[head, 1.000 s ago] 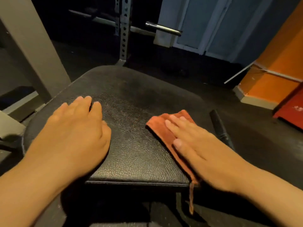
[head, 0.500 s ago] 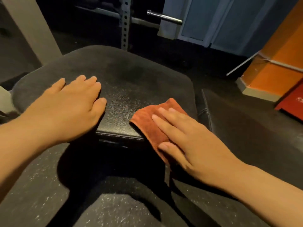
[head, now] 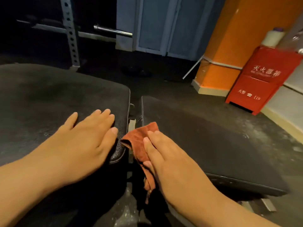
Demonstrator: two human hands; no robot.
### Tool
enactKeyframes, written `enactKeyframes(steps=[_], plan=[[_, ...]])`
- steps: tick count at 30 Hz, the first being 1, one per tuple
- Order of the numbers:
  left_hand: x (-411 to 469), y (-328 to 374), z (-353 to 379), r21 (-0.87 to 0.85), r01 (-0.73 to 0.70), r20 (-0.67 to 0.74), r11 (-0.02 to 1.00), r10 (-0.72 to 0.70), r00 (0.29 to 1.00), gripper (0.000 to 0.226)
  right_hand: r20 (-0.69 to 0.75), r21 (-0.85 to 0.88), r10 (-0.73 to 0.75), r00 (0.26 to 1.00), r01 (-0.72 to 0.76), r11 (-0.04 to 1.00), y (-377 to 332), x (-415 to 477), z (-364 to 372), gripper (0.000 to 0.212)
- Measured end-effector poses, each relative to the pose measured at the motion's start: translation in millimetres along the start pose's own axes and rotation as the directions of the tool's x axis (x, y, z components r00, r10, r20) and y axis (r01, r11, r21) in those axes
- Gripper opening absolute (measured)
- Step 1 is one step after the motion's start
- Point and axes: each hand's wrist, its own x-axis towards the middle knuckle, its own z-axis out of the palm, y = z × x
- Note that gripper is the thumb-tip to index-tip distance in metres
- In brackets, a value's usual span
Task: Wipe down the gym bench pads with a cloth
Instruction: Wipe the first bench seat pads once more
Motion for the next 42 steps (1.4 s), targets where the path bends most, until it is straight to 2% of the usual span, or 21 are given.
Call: enactKeyframes(steps=[3,6,8,11,13,17,19,21,25,27,29,31,33,35,36,39,42], plan=[[18,43,9,0.02,-0.073,0.086,0.997,0.072,0.994,0.06,0.08,-0.001,0.154,0.985,-0.154,0.988,13,8,-11,0.056],[38,64,19,0.147,-0.112,0.156,0.983,0.089,0.984,0.059,0.267,0.076,0.297,0.917,-0.328,0.942,53,70,-7,0.052],[49,70,24,0.209,-0.112,0.188,0.971,0.073,0.979,0.06,0.352,0.141,0.32,0.88,-0.388,0.911,75,101,-3,0.05],[53,71,24,0.236,-0.133,0.217,0.963,0.081,0.973,0.061,0.274,0.295,0.157,0.949,-0.238,0.925,72,76,-6,0.052],[51,72,26,0.259,-0.159,0.21,0.953,0.105,0.972,0.062,0.248,0.318,0.044,0.968,-0.124,0.94,65,40,-12,0.056],[57,76,27,0.309,-0.125,0.22,0.943,0.057,0.974,0.062,0.406,0.295,0.078,0.91,-0.211,0.932,89,72,-9,0.055],[62,79,27,0.297,-0.097,0.222,0.95,0.03,0.975,0.061,0.384,0.301,0.129,0.914,-0.257,0.918,92,101,-2,0.054],[64,80,25,0.269,-0.089,0.193,0.959,0.037,0.98,0.06,0.296,0.341,0.141,0.945,-0.242,0.909,90,100,4,0.055],[56,80,27,0.307,-0.114,0.194,0.945,0.056,0.979,0.062,0.264,0.436,0.044,0.963,-0.16,0.886,74,24,-8,0.056],[57,81,29,0.326,-0.105,0.184,0.94,0.046,0.982,0.062,0.301,0.325,0.065,0.951,-0.166,0.931,86,12,-9,0.055],[60,83,28,0.306,-0.092,0.2,0.948,0.03,0.979,0.062,0.389,0.225,0.186,0.902,-0.289,0.93,107,43,-4,0.052],[62,86,27,0.277,-0.077,0.217,0.958,0.016,0.976,0.061,0.414,0.258,0.318,0.853,-0.445,0.858,113,82,2,0.046],[63,86,26,0.266,-0.073,0.197,0.961,0.02,0.98,0.06,0.39,0.333,0.257,0.884,-0.396,0.856,102,95,5,0.049],[64,84,26,0.247,-0.085,0.176,0.965,0.042,0.984,0.059,0.293,0.402,0.106,0.95,-0.224,0.888,85,77,-1,0.053],[64,83,27,0.23,-0.088,0.168,0.969,0.05,0.984,0.059,0.266,0.443,0.068,0.962,-0.185,0.877,79,63,-3,0.054],[65,83,30,0.26,-0.086,0.157,0.962,0.046,0.987,0.06,0.313,0.518,0.034,0.949,-0.201,0.831,82,44,-6,0.052],[66,86,32,0.302,-0.065,0.156,0.951,0.018,0.988,0.06,0.429,0.432,0.06,0.901,-0.262,0.863,95,83,-4,0.052]])
